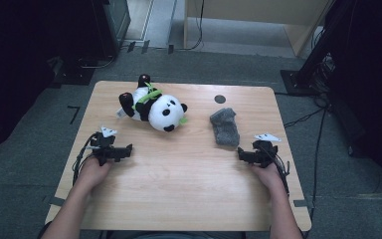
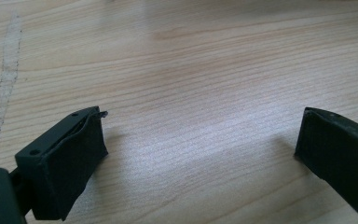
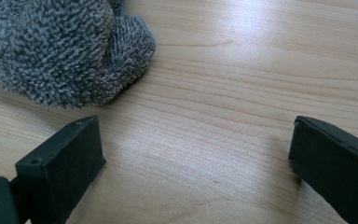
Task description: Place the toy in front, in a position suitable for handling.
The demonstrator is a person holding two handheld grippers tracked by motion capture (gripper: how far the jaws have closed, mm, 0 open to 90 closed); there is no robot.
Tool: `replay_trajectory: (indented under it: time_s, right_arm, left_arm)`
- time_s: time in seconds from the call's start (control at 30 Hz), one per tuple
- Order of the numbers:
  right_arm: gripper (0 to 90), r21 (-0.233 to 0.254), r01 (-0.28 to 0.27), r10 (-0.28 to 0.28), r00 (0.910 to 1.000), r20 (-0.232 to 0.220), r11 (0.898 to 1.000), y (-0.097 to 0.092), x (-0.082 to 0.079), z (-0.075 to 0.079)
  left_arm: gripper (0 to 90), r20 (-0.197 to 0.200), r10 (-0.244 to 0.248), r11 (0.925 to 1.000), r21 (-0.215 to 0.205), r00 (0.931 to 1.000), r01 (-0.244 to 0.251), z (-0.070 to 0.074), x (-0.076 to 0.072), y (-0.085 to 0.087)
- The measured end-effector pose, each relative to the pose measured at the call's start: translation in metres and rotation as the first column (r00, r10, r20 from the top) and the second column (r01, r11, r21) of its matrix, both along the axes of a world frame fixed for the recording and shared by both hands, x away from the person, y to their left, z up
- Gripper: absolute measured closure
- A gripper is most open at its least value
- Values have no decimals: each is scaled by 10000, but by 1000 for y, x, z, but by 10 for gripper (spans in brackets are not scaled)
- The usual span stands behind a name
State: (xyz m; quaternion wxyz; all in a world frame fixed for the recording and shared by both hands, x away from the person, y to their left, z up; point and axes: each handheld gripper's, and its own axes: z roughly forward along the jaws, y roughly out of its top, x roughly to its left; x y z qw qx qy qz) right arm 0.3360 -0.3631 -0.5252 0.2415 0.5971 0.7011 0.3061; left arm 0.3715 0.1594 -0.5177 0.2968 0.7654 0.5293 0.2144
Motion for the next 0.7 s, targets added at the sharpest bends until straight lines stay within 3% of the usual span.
replay_trajectory:
  time_s: [0.7]
  right_arm:
    - [25,21,266,-266,9996,-12,9996,-2,-2,0]
  left_arm:
    - [10,11,268,9996,-7,9996,-268,0,-1,-4]
